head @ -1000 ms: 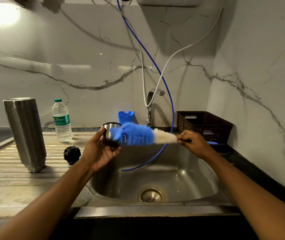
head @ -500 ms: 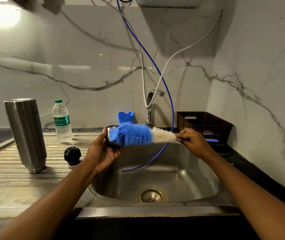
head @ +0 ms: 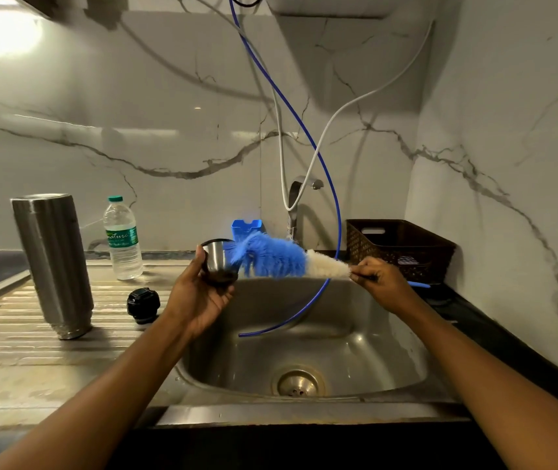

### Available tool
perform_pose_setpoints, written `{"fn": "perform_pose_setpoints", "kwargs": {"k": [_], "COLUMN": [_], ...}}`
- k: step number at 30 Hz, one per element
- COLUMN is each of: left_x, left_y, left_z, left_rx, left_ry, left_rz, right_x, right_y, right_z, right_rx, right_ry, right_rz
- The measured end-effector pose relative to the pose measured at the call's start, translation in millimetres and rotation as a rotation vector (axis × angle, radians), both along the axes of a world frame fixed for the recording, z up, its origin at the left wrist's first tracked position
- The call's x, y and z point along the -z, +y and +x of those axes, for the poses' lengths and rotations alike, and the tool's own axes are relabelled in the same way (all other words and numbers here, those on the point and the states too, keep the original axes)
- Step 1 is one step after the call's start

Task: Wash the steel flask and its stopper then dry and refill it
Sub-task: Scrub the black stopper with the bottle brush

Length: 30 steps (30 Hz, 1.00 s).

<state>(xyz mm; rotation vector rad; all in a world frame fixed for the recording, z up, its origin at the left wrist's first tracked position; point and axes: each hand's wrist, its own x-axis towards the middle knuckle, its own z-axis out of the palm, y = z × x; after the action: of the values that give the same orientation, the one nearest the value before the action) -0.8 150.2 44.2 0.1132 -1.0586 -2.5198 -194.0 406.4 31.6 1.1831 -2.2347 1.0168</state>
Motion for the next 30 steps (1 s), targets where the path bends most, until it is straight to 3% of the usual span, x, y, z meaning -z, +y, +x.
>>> {"fn": "perform_pose_setpoints", "kwargs": {"k": [6,11,16,20,25,30], "left_x": [5.8,2.8,5.1,1.5,5.0,1.6], "left_y": [1.9,0.2,1.1,-3.0,-1.3,-2.5], "left_z": [-2.0,-0.7,0.8,1.9,-0.5,-1.7], "left_rx": [0.001,-0.013,0.016,0.021,0.013,0.011], "left_ry": [0.015,0.017,0.028,0.015,0.027,0.045], "left_rz": [0.060,0.017,0.045,-0.001,0.013,0.003], "right_x": [1.2,-0.1,-0.4,1.3,-2.7,-0.1], "right_y": [-23.7,-1.2,-22.4,0.1,-23.2,-12.3], "right_z": [14.7,3.3,15.1,3.3,15.5,4.5], "right_rx": [-0.083,0.013,-0.069,0.028,-0.055,-0.003], "right_ry": [0.014,-0.006,0.000,-0.021,0.025,-0.022], "right_rz": [0.004,0.007,0.004,-0.017,-0.004,-0.015]}}
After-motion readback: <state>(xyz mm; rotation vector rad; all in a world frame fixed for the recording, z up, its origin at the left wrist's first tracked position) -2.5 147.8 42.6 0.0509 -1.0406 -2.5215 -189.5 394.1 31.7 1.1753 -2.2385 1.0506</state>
